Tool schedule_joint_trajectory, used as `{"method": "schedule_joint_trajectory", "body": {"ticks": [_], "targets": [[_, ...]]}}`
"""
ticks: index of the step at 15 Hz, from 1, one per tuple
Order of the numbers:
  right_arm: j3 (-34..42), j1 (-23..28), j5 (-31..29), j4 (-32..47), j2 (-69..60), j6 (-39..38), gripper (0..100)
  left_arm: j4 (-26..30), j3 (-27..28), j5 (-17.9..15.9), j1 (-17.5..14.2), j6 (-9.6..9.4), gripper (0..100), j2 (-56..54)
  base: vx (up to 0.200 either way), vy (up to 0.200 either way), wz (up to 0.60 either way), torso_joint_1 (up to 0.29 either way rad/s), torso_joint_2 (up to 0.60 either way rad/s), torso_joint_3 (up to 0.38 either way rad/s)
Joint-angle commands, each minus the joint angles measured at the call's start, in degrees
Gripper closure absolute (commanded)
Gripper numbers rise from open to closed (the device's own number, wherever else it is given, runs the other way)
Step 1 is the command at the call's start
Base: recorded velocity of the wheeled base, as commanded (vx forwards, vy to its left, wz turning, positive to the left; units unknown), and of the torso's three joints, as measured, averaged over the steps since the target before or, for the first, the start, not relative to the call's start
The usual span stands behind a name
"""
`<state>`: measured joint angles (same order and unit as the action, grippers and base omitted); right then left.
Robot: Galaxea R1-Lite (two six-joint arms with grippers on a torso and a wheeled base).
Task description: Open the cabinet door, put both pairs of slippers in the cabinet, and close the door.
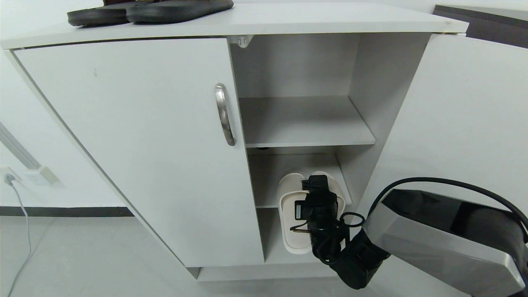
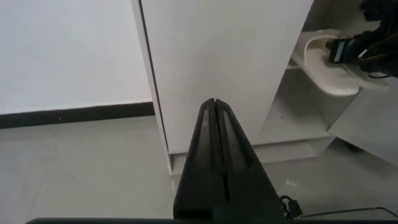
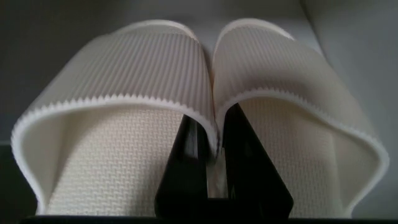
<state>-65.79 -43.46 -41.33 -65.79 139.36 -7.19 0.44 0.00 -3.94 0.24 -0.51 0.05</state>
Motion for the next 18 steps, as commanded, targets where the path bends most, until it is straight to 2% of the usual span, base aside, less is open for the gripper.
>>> {"method": "schedule_joint_trajectory", "body": {"ticks": [1, 4, 8, 14, 18], "targets": [[0.1, 0.5, 0.2, -0.5, 1.5, 0.2, 100, 0.0, 0.0, 0.0, 0.0, -0.02, 100, 0.0, 0.000, 0.000, 0.00, 0.000, 0.00, 0.000], [-1.9, 1.7, 2.5, 0.0, 3.0, 0.5, 100, 0.0, 0.0, 0.0, 0.0, 0.07, 100, 0.0, 0.000, 0.000, 0.00, 0.000, 0.00, 0.000], [-10.2, 4.2, 3.9, 6.4, 5.5, 0.6, 100, 0.0, 0.0, 0.0, 0.0, 0.07, 100, 0.0, 0.000, 0.000, 0.00, 0.000, 0.00, 0.000], [-29.1, 6.1, 4.4, 17.5, 11.4, 1.0, 100, 0.0, 0.0, 0.0, 0.0, 0.07, 100, 0.0, 0.000, 0.000, 0.00, 0.000, 0.00, 0.000], [-33.8, 6.9, 6.0, 18.9, 11.5, 5.2, 100, 0.0, 0.0, 0.0, 0.0, -0.02, 100, 0.0, 0.000, 0.000, 0.00, 0.000, 0.00, 0.000]]}}
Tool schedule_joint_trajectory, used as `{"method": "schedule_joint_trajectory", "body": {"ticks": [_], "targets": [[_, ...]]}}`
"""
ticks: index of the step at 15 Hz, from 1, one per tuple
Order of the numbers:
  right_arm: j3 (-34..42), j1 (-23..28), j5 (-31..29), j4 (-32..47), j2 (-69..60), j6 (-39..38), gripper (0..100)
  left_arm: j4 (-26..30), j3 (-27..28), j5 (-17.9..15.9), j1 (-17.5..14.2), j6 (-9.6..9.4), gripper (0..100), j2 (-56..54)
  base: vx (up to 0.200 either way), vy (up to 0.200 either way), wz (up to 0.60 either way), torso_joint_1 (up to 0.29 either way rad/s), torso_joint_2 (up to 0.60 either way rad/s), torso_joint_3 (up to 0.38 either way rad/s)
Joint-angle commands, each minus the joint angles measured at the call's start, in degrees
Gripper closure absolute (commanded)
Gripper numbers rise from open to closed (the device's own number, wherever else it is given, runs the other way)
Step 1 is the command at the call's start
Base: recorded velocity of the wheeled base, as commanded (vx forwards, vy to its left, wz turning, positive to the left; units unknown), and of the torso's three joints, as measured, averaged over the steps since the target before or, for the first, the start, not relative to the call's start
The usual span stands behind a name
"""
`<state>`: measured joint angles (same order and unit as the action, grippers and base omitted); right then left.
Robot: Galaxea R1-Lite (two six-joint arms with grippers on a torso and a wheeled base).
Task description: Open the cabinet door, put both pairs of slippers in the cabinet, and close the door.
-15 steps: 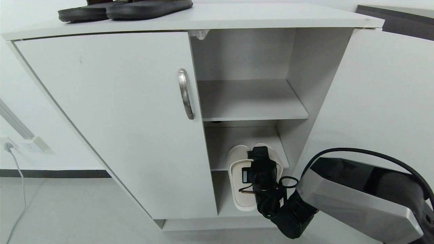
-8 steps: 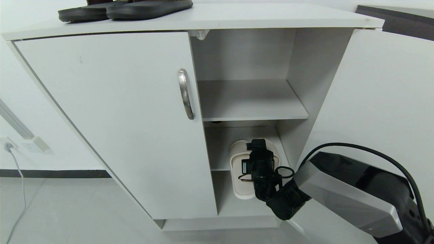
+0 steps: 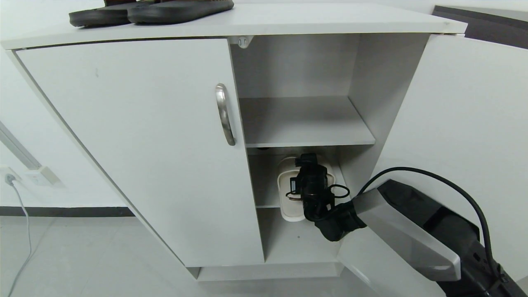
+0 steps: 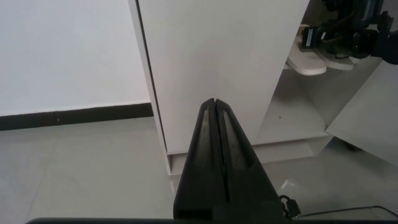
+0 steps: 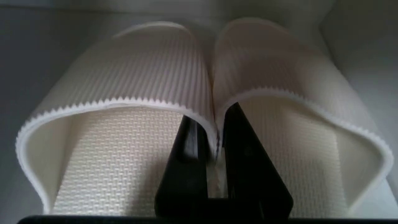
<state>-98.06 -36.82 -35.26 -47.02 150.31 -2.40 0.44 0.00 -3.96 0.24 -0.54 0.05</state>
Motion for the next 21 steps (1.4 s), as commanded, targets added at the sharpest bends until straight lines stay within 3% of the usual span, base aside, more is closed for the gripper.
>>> {"method": "schedule_joint_trajectory", "body": {"ticks": [1, 10, 11, 14, 21], "targets": [[-2.4, 0.3, 0.5, 1.8, 0.5, 0.5, 100, 0.0, 0.0, 0.0, 0.0, 0.01, 100, 0.0, 0.000, 0.000, 0.00, 0.000, 0.00, 0.000], [-6.6, 0.8, 1.0, 5.6, 1.5, 0.0, 100, 0.0, 0.0, 0.0, 0.0, -0.08, 100, 0.0, 0.000, 0.000, 0.00, 0.000, 0.00, 0.000], [-6.9, 0.8, 1.0, 5.8, 1.5, -0.1, 0, 0.0, 0.0, 0.0, 0.0, -0.08, 100, 0.0, 0.000, 0.000, 0.00, 0.000, 0.00, 0.000], [-6.1, 0.5, 0.9, 6.1, 1.0, -0.5, 0, 0.0, 0.0, 0.0, 0.0, -0.17, 100, 0.0, 0.000, 0.000, 0.00, 0.000, 0.00, 0.000], [26.7, -4.8, 0.9, -9.1, -16.6, -0.3, 0, 0.0, 0.0, 0.0, 0.0, -0.08, 100, 0.0, 0.000, 0.000, 0.00, 0.000, 0.00, 0.000]]}}
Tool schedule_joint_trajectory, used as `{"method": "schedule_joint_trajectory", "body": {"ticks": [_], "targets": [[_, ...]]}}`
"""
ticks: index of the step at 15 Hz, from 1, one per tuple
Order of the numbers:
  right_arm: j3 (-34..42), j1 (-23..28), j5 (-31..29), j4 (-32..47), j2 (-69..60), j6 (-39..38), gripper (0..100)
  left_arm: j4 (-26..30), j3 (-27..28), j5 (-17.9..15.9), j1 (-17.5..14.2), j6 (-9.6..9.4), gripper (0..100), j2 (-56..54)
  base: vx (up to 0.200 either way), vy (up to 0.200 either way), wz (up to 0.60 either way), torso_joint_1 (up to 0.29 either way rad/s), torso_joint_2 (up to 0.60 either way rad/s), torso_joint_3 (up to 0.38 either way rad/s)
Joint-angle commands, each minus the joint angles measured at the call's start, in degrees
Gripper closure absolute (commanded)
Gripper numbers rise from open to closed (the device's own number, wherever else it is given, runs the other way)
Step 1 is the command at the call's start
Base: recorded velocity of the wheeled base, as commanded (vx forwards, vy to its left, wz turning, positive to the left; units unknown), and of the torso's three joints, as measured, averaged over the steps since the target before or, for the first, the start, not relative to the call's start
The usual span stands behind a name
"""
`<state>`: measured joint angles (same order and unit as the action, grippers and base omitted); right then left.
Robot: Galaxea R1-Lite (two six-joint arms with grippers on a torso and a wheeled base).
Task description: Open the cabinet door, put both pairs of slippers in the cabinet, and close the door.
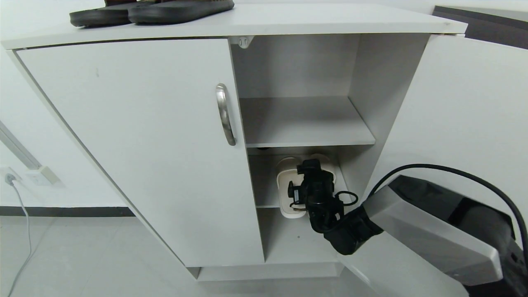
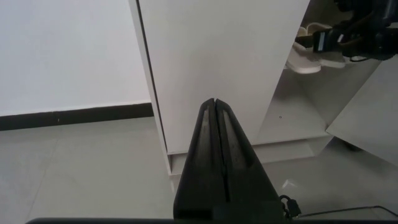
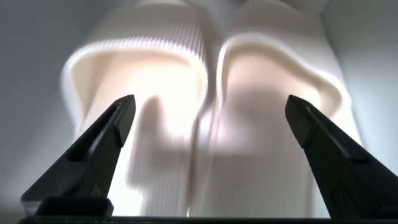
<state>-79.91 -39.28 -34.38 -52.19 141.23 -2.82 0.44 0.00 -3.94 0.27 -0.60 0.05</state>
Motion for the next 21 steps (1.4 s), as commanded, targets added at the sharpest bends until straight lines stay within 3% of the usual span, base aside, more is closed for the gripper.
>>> {"method": "schedule_joint_trajectory", "body": {"ticks": [1, 6, 14, 21], "targets": [[12.3, -3.2, -0.3, -5.7, -9.5, 0.1, 0, 0.0, 0.0, 0.0, 0.0, -0.02, 100, 0.0, 0.000, 0.000, 0.00, 0.000, 0.00, 0.000], [30.0, -7.1, -0.3, -15.2, -17.8, 0.0, 0, 0.0, 0.0, 0.0, 0.0, 0.16, 100, 0.0, 0.000, 0.000, 0.00, 0.000, 0.00, 0.000], [30.7, -7.7, 0.2, -15.8, -17.3, -0.1, 0, 0.0, 0.0, -0.2, 0.0, 0.16, 100, 0.0, -0.175, 0.000, 0.00, 0.002, 0.00, 0.003], [32.1, -7.6, 0.5, -17.3, -17.3, 0.0, 0, 0.0, 0.0, -0.3, 0.0, -0.11, 100, 0.0, 0.000, 0.000, 0.00, 0.000, 0.00, 0.000]]}}
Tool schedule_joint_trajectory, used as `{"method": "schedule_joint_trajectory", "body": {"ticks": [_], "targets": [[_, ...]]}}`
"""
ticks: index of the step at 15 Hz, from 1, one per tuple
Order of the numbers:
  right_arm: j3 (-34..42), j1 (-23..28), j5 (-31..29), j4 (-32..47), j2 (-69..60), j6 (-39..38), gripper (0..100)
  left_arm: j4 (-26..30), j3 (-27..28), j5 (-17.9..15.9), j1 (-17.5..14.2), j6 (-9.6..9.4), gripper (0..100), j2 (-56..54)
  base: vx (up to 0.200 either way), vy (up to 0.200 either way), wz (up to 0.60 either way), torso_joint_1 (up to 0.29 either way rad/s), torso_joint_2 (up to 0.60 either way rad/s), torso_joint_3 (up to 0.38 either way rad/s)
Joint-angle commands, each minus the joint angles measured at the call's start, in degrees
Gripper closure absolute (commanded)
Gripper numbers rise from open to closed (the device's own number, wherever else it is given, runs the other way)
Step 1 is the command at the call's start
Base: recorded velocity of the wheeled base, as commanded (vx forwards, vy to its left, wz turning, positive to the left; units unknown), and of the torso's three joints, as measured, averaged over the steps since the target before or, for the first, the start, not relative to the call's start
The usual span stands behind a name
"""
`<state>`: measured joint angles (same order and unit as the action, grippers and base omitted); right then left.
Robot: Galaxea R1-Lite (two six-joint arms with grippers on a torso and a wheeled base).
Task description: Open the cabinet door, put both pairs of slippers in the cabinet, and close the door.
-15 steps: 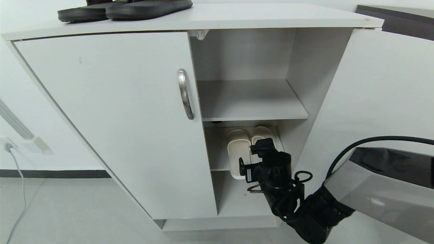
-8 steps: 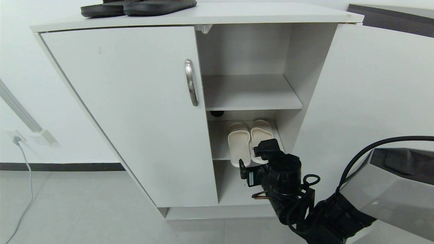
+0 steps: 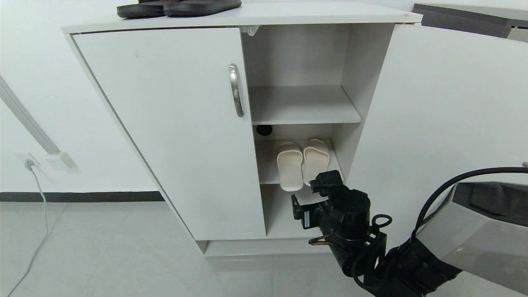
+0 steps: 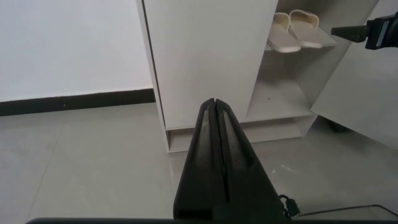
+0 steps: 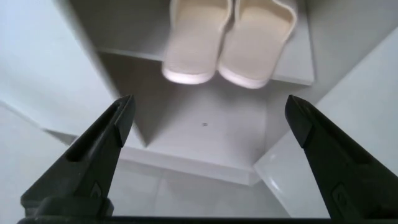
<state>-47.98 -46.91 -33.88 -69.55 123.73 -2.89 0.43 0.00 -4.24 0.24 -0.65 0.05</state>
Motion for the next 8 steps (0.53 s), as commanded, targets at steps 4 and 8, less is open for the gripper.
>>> {"method": "schedule_joint_trajectory", "body": {"ticks": [4, 8], "targets": [[0.7, 0.0, 0.5, -0.1, 0.2, 0.1, 0, 0.0, 0.1, -0.1, 0.0, -0.06, 100, 0.0, 0.000, 0.000, 0.00, 0.000, 0.00, 0.000], [1.2, 0.0, 0.9, -0.4, 0.2, 0.1, 0, 0.0, 0.1, -0.1, 0.0, -0.06, 100, 0.0, 0.000, 0.000, 0.00, 0.001, 0.00, 0.112]]}}
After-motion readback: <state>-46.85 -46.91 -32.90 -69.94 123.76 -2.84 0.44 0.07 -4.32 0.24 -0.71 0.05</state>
